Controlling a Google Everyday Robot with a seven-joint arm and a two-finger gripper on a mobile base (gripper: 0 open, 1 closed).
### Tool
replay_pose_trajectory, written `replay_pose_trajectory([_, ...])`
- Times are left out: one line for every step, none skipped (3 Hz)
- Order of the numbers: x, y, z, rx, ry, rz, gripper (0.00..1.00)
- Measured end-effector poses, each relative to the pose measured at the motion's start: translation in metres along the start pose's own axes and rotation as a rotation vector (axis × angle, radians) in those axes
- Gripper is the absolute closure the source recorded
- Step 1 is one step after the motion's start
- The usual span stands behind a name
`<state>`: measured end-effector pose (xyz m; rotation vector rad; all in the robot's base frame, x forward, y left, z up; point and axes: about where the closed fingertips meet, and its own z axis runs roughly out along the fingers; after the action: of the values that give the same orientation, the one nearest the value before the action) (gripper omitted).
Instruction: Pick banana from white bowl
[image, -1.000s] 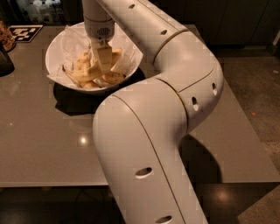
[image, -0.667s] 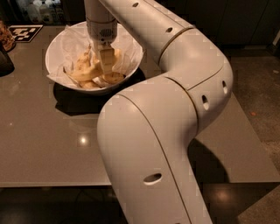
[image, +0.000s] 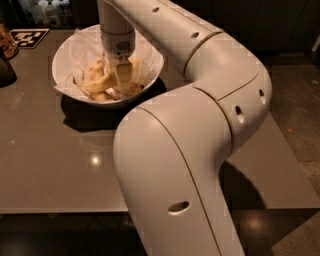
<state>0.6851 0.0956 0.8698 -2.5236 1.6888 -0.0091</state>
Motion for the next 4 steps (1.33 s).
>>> replay_pose_trajectory([0.000, 0.000, -0.004, 0.000, 0.000, 0.000, 0.77])
replay_pose_trajectory([0.000, 0.000, -0.004, 0.000, 0.000, 0.000, 0.98])
replay_pose_trajectory([0.000, -0.001, -0.005, 0.000, 0.000, 0.000, 1.00])
replay_pose_trajectory([0.009, 0.012, -0.024, 0.082, -0.056, 0.016, 1.00])
